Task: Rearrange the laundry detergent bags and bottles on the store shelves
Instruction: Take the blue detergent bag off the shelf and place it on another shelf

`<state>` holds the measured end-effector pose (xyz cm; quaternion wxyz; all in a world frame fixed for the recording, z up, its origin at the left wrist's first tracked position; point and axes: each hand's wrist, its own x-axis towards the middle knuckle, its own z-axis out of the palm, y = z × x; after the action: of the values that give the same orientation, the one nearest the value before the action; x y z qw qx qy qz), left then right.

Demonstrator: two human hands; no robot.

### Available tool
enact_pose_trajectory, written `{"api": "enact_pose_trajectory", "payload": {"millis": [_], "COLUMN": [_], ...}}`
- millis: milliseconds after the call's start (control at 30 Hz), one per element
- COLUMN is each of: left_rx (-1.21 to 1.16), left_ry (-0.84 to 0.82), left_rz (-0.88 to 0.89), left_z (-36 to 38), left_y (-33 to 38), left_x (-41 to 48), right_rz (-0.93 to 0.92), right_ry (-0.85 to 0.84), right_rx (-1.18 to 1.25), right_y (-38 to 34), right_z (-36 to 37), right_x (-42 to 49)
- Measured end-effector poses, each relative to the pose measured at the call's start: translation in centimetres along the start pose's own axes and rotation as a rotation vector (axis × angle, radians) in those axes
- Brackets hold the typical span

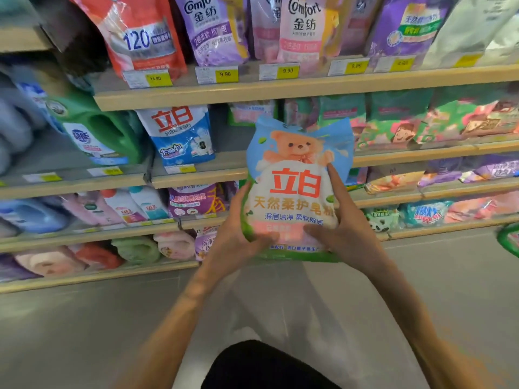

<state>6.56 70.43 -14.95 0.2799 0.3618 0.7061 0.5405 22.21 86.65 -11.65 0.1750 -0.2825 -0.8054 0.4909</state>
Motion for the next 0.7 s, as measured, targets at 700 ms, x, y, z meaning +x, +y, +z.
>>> {"api": "enact_pose_trajectory", "payload": {"millis": [700], "left_rx": [0.013], "left_ry": [-0.211], "left_rz": [-0.143], "left_z": [-4.7], "left_y": [-7.0], "left_x": [14.6], "right_rz": [0.013], "right_ry": [-0.174], "right_rx": [0.071], "right_y": [5.5], "right_z": [2.8], "right_x": [17.9]}}
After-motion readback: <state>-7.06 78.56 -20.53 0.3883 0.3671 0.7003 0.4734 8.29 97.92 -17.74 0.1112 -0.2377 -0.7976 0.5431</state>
